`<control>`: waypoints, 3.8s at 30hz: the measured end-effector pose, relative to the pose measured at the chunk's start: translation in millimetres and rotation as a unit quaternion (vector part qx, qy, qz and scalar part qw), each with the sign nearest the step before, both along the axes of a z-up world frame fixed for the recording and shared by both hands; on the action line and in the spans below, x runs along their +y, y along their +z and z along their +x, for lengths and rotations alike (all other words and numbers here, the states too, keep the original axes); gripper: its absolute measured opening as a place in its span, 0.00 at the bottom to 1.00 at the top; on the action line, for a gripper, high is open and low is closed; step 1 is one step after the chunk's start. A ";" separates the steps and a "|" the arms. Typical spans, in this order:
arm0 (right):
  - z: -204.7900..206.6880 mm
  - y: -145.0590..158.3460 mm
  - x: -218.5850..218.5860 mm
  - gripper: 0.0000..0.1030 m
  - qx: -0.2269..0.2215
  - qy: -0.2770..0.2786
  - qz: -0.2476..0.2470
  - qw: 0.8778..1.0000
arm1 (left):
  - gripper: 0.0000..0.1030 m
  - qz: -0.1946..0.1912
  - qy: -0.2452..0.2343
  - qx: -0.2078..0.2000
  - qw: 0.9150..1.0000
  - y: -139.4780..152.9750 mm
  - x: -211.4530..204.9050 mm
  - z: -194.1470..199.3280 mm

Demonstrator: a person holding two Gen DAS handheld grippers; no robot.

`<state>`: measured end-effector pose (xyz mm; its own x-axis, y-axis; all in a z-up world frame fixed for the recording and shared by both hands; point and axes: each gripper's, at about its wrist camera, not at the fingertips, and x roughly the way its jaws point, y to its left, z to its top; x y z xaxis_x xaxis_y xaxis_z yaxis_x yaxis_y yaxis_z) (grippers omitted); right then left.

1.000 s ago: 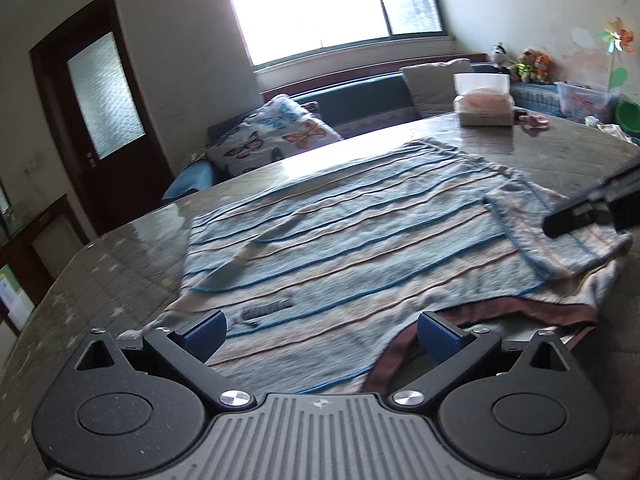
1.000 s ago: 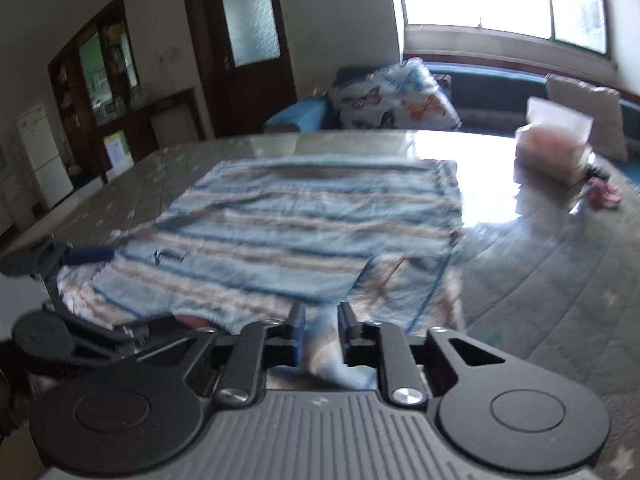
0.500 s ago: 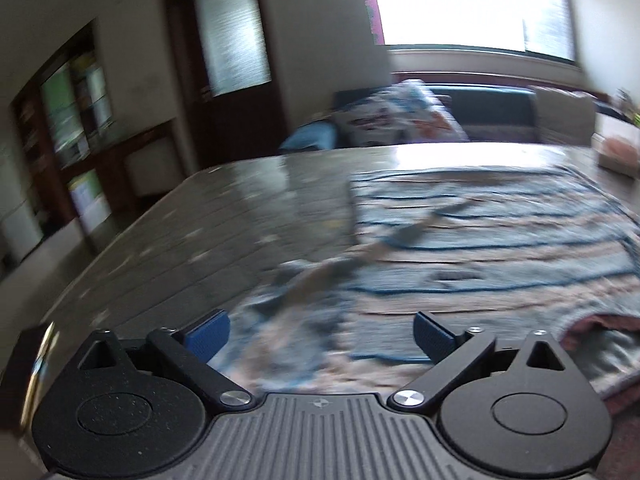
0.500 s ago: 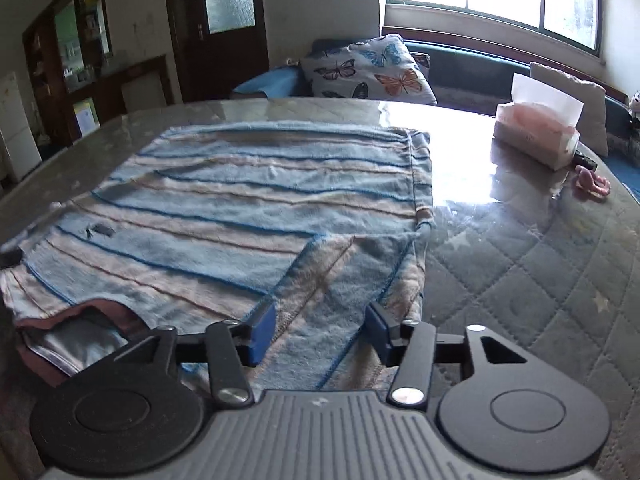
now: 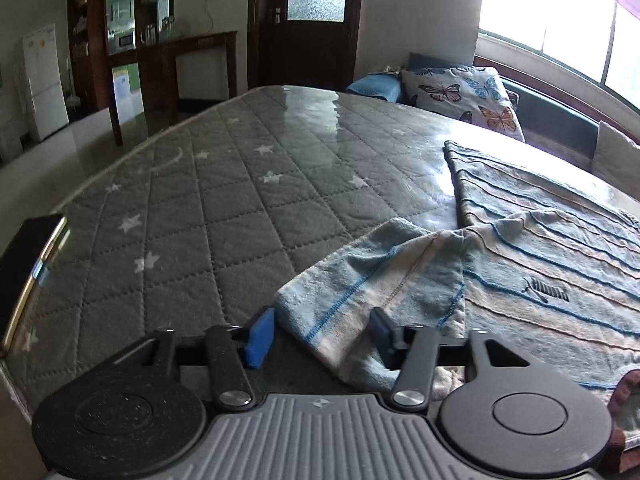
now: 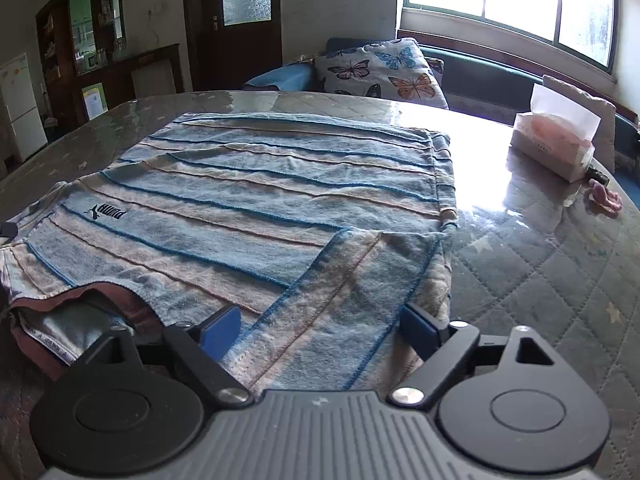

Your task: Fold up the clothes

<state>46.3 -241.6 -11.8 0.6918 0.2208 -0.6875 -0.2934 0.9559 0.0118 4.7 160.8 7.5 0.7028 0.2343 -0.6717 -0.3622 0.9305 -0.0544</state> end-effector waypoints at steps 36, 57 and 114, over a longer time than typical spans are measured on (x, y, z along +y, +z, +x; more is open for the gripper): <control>-7.2 -10.5 3.9 1.00 -0.032 0.005 0.002 0.999 | 0.05 -0.013 -0.215 -0.104 0.971 45.6 -73.9 -11.4; -7.3 -10.6 3.9 1.00 -0.032 0.005 0.003 0.999 | 0.17 0.013 -0.260 -0.037 0.965 26.2 -81.6 55.2; -31.1 -1.7 -8.3 1.00 -0.046 -0.027 -0.043 0.998 | 0.70 0.108 -0.272 -0.024 0.956 -4.2 -109.1 19.1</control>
